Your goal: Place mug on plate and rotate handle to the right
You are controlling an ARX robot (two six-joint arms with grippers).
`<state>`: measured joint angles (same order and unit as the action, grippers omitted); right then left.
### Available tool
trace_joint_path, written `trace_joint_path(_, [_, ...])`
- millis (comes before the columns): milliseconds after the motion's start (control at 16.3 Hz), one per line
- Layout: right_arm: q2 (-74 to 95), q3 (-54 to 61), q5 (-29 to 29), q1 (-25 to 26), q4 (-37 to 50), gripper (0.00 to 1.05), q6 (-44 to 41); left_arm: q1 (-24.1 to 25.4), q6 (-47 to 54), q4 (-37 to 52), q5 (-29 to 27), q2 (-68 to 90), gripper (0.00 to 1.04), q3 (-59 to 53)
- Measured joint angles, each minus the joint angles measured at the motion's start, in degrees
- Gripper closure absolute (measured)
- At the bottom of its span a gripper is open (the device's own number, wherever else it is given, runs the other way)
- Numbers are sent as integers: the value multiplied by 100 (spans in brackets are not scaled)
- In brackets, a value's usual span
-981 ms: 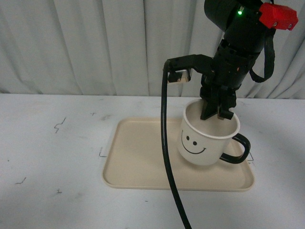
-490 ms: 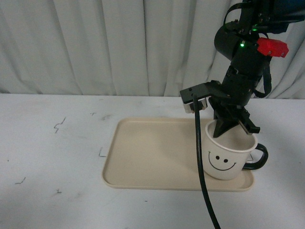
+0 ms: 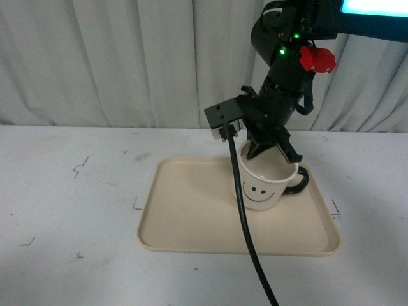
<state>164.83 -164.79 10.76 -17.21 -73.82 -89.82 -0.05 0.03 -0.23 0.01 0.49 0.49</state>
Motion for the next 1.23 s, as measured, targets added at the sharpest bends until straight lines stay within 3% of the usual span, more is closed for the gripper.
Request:
trace_joint_path(61, [2,-74,-9,-2,-7,98,0,0,0,0,0,0,7,0])
trace_joint_path(123, [-195,339,28,-52,13,64,452,0,0,0,0,0,7,0])
trace_joint_path(184, [-103,-46,186,-125,35,30,817,0,0,0,0,0,7,0])
trace_joint_path(552, [-105,-79,179,-149,2,12,813,0,0,0,-2,0,7,0])
trace_joint_path(613, [-111,-79,70,-146,-17,4,879,0,0,0,-2,0,7,0])
trace_joint_path(736, [-420,-79,-527,-146,-24,7,1097,0,0,0,-2,0,7,0])
trace_joint_path(797, [-326,-341,-1255,-155,1176,13,1714,0,0,0,-11,0,7,0])
trace_joint_path(858, [-1150,1405,-2041,-98,3956,24,2946,-2,2,22,39,0,7,2])
trace_joint_path(920, [-1963,3069,-2441,-26,5539,33,4157,-9,0,11,-11,0,7,0])
trace_joint_path(981, [-3204,5381,-2465,168,7768,46,5748,9,0,-22,-9,0,7,0])
trace_joint_path(1103, [-5418,8581,-2347,476,10247,66,7672,9,0,-4,-13,0,7,0])
trace_joint_path(1226, [-7359,10821,-2210,804,12303,90,8579,4,0,2,0,0,7,0])
